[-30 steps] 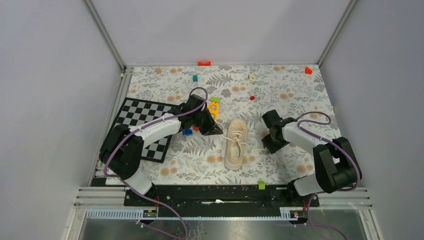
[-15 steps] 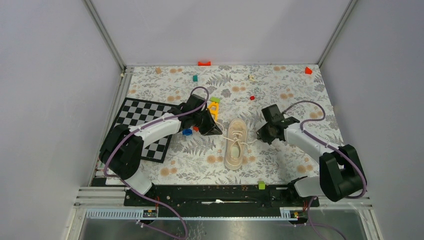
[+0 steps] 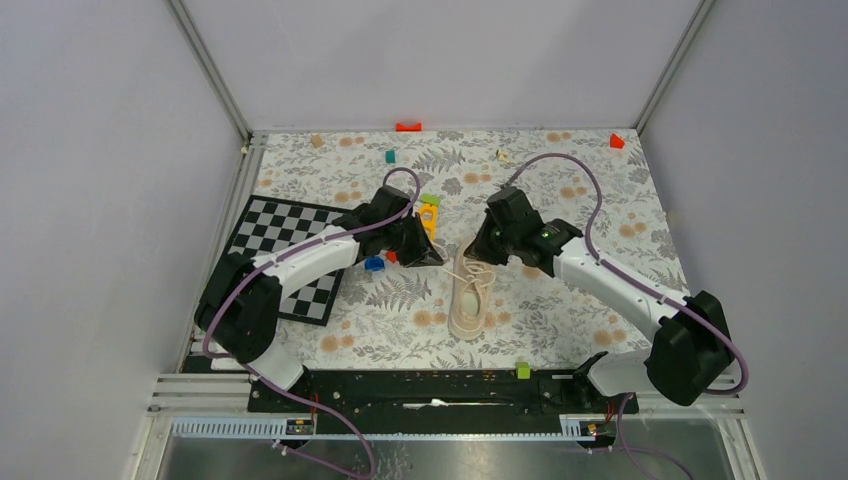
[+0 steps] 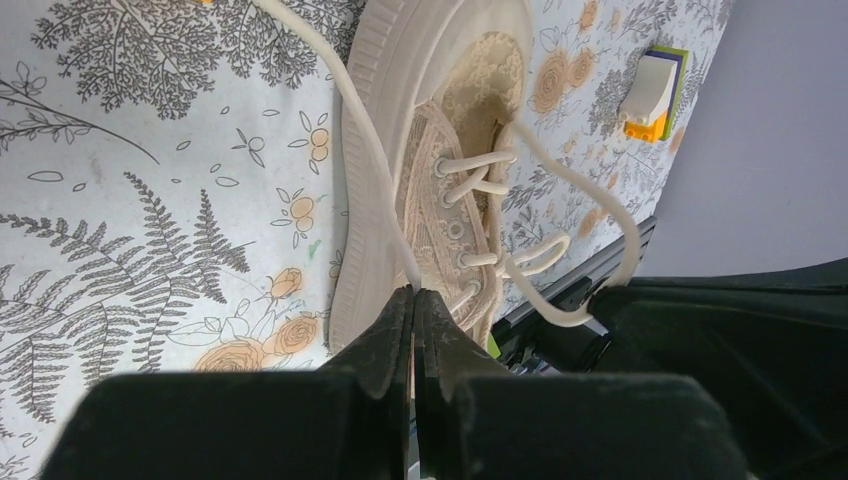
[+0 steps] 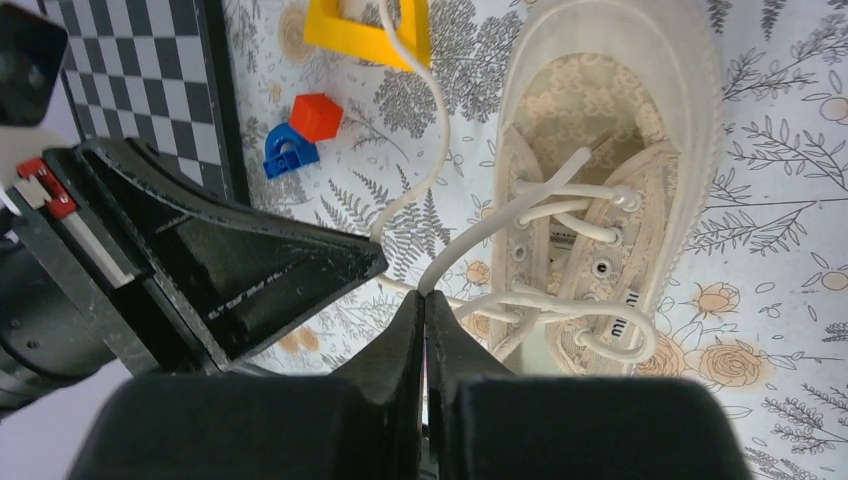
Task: Tie the shoes
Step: Cross the shoelace with the shoelace.
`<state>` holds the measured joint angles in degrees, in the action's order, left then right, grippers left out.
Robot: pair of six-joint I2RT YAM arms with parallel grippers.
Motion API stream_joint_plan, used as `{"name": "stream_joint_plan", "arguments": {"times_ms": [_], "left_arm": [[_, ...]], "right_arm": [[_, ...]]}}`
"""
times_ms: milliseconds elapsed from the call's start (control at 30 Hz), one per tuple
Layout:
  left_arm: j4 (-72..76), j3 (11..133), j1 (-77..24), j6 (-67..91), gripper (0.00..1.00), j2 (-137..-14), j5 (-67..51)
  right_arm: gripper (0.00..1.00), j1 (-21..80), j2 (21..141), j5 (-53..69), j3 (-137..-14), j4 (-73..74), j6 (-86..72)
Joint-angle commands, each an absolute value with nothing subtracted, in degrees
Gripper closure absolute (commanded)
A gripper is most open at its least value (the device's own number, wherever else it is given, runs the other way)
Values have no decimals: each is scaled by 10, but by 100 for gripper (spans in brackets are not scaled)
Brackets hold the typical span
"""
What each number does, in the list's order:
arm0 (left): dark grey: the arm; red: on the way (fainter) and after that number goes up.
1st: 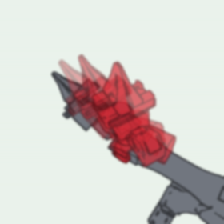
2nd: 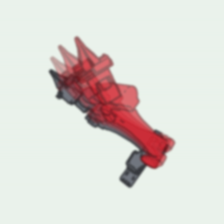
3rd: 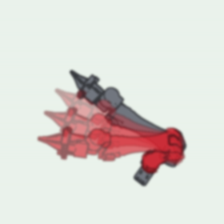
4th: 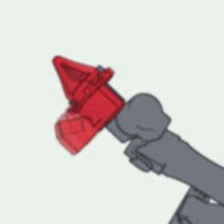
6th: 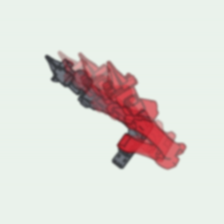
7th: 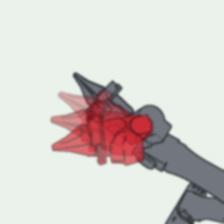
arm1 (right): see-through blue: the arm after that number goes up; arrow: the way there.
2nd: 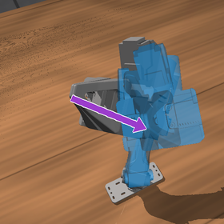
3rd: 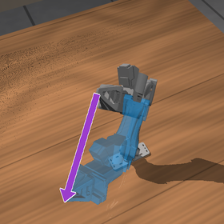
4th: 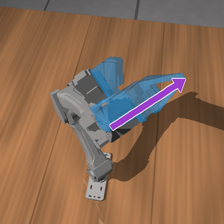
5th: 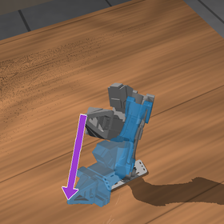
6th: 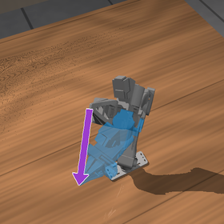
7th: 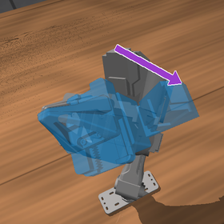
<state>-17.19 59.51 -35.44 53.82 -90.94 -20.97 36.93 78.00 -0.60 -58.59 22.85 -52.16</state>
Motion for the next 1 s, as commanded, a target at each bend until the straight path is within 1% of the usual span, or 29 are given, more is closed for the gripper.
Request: {"name": "stream_joint_plan", "arguments": {"times_ms": [0,200,433,733,867,967], "left_arm": [[-131,590,-353,523,100,-879,-211],[-87,566,-353,510,100,-857,-233],[-24,530,-354,498,100,-831,-260],[-16,520,-361,476,100,-816,-261],[27,501,-364,488,100,-809,-275],[33,501,-366,484,100,-809,-278]], "right_arm": [[100,381,772,27,-611,229,-482],[100,386,790,33,-622,245,-470],[100,387,838,33,-655,257,-472],[100,386,861,23,-669,283,-485],[100,387,869,24,-676,292,-490],[100,387,874,41,-677,289,-491]]}}
